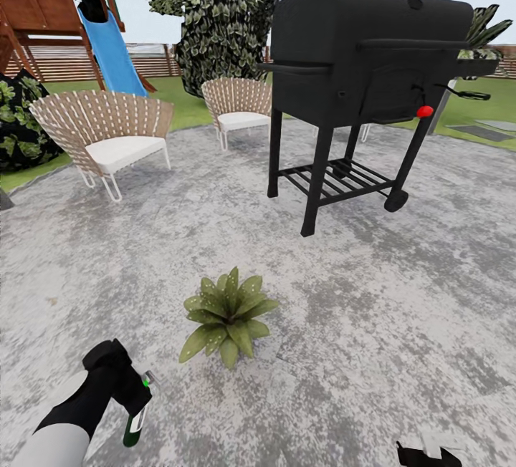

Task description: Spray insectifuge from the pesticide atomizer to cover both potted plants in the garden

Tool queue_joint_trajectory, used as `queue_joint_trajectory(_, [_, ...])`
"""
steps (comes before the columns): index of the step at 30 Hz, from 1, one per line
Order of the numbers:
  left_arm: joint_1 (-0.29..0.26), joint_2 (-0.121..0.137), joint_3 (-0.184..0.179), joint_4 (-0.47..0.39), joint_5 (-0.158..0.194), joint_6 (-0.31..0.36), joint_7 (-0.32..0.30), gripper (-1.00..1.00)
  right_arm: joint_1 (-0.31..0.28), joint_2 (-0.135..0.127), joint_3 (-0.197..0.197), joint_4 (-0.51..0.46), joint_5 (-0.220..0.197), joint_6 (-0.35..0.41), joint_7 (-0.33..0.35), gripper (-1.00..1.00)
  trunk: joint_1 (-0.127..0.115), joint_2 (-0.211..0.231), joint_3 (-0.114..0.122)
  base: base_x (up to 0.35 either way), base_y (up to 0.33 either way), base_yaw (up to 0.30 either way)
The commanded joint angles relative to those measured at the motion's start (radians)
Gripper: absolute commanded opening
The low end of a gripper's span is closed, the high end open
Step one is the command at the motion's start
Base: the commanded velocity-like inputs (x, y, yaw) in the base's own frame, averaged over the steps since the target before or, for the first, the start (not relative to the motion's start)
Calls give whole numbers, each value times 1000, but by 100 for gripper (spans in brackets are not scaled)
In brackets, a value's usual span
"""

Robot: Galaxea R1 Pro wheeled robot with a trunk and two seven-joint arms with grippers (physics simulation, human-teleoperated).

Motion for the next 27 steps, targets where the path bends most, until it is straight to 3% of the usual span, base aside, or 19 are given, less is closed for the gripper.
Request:
queue_joint_trajectory(1, [-1, 0, 1, -3, -4, 10, -8, -100, -1, -1, -8, 1, 6, -4, 5, 100, 0, 0, -1, 0, 0, 18])
queue_joint_trajectory(9, [-1, -2, 3, -3, -2, 14, -7, -100, -1, -10, -8, 1, 6, -4, 5, 100, 0, 0, -1, 0, 0, 3])
queue_joint_trajectory(16, [-1, -5, 28, -4, -2, 14, -6, -100, -1, -7, -8, 0, 6, -4, 5, 100, 0, 0, -1, 94, 147, 1])
queue_joint_trajectory(27, [-1, -5, 26, -4, -1, 14, -7, -100, -1, -2, -8, 0, 6, -4, 5, 100, 0, 0, -1, 8, 7, 249])
